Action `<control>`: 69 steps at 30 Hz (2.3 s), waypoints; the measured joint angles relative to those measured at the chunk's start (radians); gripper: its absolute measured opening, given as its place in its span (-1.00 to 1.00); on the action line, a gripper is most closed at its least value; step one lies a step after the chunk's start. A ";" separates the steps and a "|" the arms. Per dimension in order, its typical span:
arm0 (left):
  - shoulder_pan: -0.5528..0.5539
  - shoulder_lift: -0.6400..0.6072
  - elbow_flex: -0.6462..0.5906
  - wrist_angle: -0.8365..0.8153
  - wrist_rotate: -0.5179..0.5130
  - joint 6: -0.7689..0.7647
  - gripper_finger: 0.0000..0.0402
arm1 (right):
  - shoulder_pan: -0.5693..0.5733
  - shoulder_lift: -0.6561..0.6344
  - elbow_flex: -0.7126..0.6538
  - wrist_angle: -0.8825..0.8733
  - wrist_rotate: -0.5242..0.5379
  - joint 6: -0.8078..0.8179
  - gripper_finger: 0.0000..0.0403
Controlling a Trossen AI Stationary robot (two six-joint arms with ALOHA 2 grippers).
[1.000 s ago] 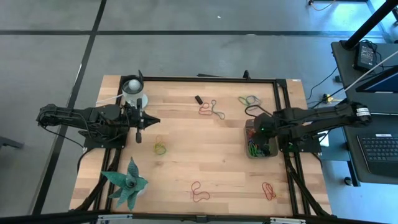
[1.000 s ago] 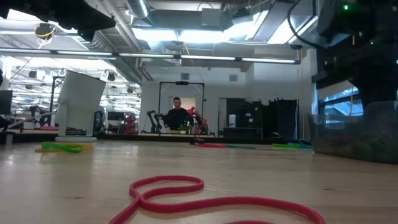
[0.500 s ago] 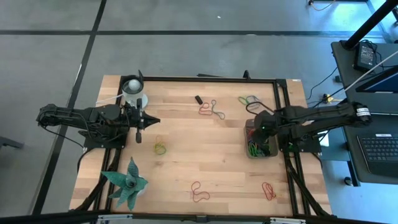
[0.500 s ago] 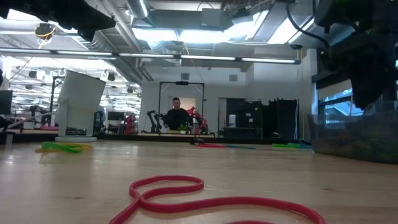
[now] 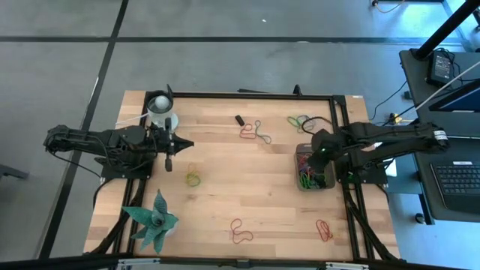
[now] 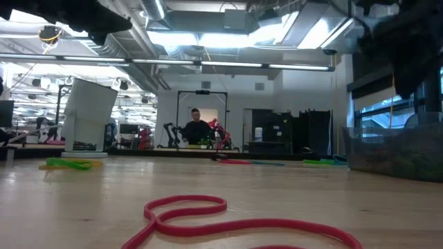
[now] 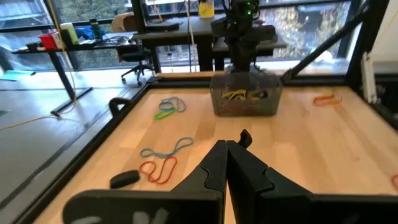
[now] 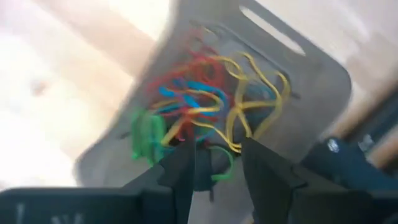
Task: Pick and place rubber bands into bin
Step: Put the green rubber band into the black bin
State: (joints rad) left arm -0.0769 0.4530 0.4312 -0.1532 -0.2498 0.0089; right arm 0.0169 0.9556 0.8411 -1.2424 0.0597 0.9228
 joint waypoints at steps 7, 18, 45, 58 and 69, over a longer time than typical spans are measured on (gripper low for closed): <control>0.000 0.109 0.020 0.106 0.005 0.012 -0.98 | 0.002 -0.154 0.035 0.019 0.038 -0.163 -0.49; 0.000 0.406 0.259 -0.050 -0.073 -0.029 -0.98 | 0.002 -0.418 0.035 0.098 0.043 -0.583 -0.90; -0.007 0.943 0.604 -0.939 -0.077 -0.805 -0.63 | 0.002 -0.488 0.034 0.092 0.044 -0.769 -0.95; -0.009 1.143 0.604 -0.972 0.180 -0.942 -0.47 | 0.002 -0.488 0.033 0.092 0.045 -0.692 -0.94; -0.085 1.241 0.604 -0.882 0.223 -0.809 -0.63 | 0.002 -0.488 0.033 0.092 0.045 -0.677 -0.97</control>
State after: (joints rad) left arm -0.1620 1.6943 1.0355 -1.0354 -0.0271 -0.7998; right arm 0.0185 0.4679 0.8745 -1.1507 0.1043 0.2455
